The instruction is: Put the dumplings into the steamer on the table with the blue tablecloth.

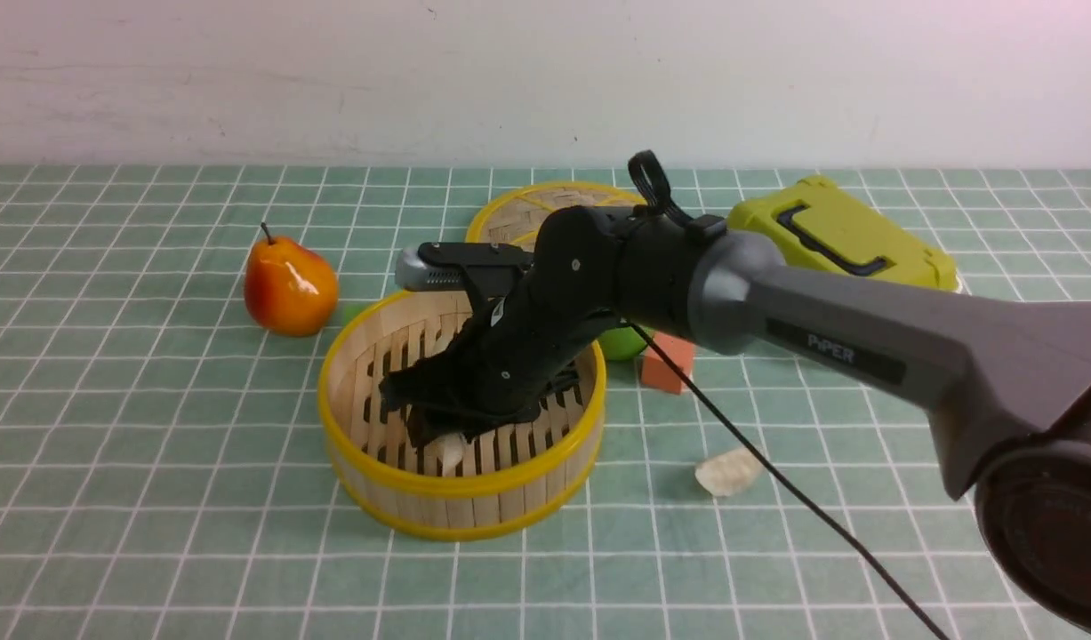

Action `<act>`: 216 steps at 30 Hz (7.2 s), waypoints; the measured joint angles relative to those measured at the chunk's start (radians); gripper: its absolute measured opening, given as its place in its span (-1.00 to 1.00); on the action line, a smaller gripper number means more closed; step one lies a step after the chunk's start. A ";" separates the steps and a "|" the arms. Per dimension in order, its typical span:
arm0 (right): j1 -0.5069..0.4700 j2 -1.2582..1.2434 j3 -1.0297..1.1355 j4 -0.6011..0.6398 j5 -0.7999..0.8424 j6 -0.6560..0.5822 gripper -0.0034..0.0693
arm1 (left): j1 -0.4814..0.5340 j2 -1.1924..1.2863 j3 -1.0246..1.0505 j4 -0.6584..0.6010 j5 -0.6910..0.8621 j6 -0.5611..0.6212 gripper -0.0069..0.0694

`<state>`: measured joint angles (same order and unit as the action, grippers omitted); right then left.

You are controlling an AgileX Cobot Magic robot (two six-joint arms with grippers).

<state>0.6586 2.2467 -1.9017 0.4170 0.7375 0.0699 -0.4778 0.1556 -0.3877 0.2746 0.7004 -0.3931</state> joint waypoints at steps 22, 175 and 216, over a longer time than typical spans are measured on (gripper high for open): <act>-0.150 -0.404 0.659 -0.562 -0.145 0.597 0.45 | 0.000 -0.004 0.013 0.009 -0.027 0.000 -0.86; -0.133 -1.861 1.515 -0.983 -0.633 0.489 -0.93 | 0.000 -0.004 0.015 0.053 -0.031 0.000 -0.67; -0.605 -2.258 1.929 -0.309 -0.522 -0.070 -0.91 | 0.000 -0.004 0.015 0.053 -0.031 0.000 -0.58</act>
<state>0.0538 -0.0112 0.0274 0.1078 0.2155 0.0000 -0.4778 0.1521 -0.3728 0.3280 0.6691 -0.3931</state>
